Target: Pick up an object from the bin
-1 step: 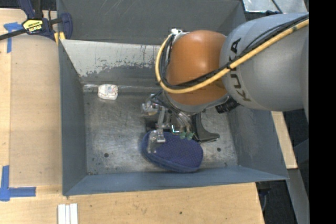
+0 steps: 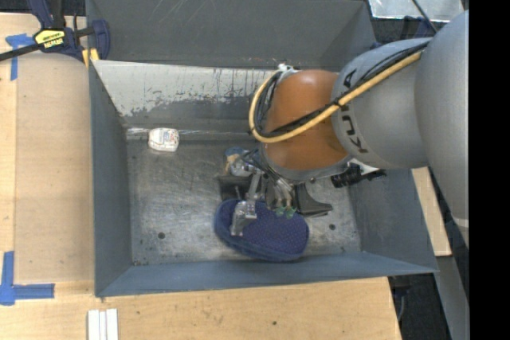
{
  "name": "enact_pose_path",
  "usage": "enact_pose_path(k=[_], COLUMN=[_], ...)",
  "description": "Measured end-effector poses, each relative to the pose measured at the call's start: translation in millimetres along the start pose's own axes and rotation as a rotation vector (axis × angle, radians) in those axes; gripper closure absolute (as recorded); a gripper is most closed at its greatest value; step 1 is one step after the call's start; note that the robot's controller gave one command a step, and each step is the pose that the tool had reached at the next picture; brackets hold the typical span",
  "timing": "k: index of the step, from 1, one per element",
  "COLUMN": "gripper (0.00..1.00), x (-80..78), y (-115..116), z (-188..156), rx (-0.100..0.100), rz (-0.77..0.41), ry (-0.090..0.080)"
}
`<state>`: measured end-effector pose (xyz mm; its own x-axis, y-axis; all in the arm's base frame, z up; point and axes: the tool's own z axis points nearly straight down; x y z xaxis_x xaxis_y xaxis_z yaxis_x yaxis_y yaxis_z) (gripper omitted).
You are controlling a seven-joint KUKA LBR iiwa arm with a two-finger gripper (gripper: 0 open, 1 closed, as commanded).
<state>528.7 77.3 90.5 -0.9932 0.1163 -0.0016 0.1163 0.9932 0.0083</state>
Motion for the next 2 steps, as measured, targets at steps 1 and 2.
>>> enact_pose_path(k=[1, 2], gripper=[1.00, 1.00], x=[0.1, 4.9], y=[-2, 8], z=[0, -123], rx=[0.004, 0.006], rz=[0.001, -0.063], ry=[0.002, -0.009])
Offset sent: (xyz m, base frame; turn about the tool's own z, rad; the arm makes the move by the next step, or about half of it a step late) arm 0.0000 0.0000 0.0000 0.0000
